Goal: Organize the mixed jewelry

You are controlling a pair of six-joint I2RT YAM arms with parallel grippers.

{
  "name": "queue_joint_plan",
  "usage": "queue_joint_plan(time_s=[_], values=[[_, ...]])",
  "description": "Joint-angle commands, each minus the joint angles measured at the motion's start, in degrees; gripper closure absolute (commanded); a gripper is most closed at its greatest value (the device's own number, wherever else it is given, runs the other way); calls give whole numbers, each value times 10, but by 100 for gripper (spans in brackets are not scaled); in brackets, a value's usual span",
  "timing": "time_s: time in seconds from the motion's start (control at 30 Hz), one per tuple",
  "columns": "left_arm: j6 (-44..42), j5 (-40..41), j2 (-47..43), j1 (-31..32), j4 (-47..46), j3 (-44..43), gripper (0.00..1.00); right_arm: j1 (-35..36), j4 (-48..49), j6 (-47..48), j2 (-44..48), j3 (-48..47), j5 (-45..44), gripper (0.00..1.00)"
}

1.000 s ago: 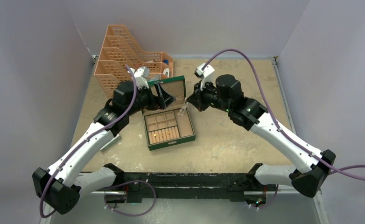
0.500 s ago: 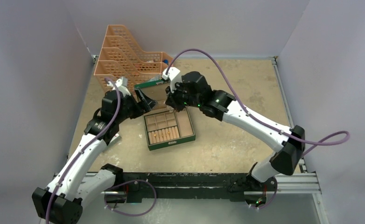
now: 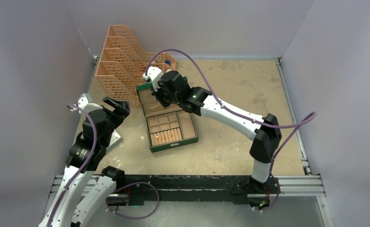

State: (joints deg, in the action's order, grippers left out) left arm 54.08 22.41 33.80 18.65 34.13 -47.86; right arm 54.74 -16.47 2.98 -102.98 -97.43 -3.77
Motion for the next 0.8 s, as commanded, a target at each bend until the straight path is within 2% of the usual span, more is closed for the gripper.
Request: queue_joint_plan(time_s=[0.0,0.23,0.47,0.77], values=[[4,54,-17,-4,3,7,22,5,19,31,-34,-61,-47,100],[-6,47,-4,-4,0,5,22,8,24,42,-85,-107,-66,100],[-8,40,-10,-4,-13,15,22,8,23,49,-133,-159,-131,100],[-9,31,-4,-4,-21,20,22,8,58,33,-125,-137,-179,100]])
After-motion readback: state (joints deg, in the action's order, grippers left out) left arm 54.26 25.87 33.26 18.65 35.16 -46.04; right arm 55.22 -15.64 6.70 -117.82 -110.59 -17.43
